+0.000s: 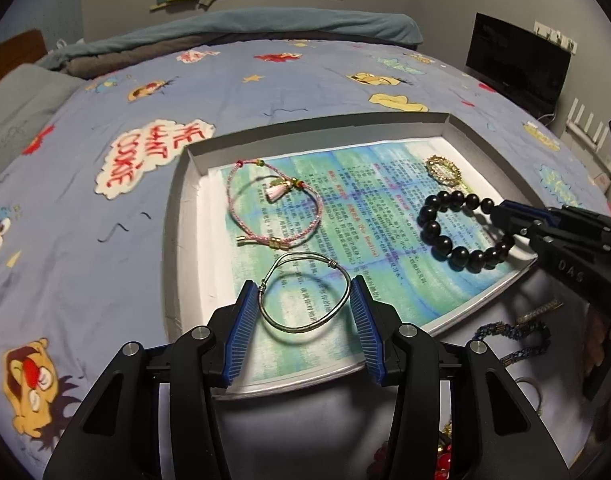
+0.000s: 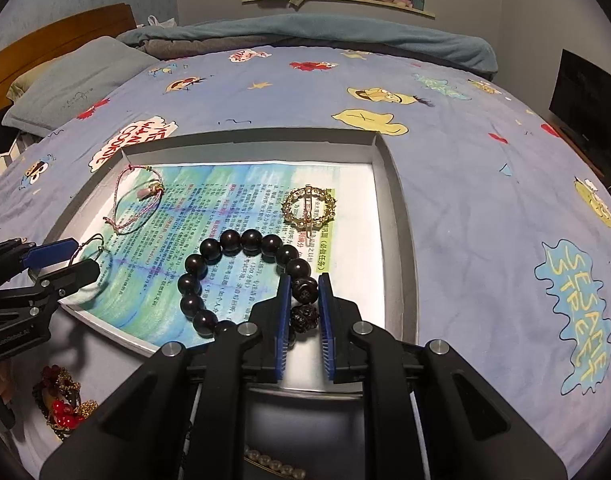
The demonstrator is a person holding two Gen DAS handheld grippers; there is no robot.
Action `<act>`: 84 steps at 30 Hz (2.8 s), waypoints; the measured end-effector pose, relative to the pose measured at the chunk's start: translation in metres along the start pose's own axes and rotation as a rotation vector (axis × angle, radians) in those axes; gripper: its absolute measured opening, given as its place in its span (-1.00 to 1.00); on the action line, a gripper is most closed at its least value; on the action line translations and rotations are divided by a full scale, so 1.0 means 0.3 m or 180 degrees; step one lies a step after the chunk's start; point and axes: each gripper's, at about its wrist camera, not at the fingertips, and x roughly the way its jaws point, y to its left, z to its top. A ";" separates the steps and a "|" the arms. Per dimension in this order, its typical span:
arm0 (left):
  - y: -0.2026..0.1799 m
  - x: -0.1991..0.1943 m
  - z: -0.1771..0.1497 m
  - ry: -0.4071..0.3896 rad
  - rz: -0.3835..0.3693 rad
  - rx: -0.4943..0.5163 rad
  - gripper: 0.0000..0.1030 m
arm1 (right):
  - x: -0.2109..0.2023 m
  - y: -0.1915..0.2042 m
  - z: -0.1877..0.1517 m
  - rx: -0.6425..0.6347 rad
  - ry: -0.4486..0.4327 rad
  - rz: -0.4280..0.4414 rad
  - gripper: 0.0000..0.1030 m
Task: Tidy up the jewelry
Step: 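Carry both bracelets into the gray box and open both tools to release them, then lift both open tools out of the gray box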
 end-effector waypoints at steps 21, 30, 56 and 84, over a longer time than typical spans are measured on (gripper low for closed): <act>-0.008 0.029 0.006 -0.0024 -0.0016 -0.0033 0.18 | 0.009 -0.004 -0.011 -0.0029 0.0032 0.0014 -0.72; -0.005 0.008 0.008 -0.0088 0.0015 -0.0058 0.18 | -0.024 -0.038 -0.012 0.0175 -0.0063 0.0169 -0.41; -0.011 -0.216 -0.021 -0.0555 0.0314 -0.0021 0.79 | -0.247 -0.055 -0.029 0.0399 -0.0569 0.0312 0.89; -0.028 -0.298 -0.287 -0.0266 0.0077 0.0099 0.82 | -0.361 -0.038 -0.284 0.0018 -0.0425 0.0423 0.89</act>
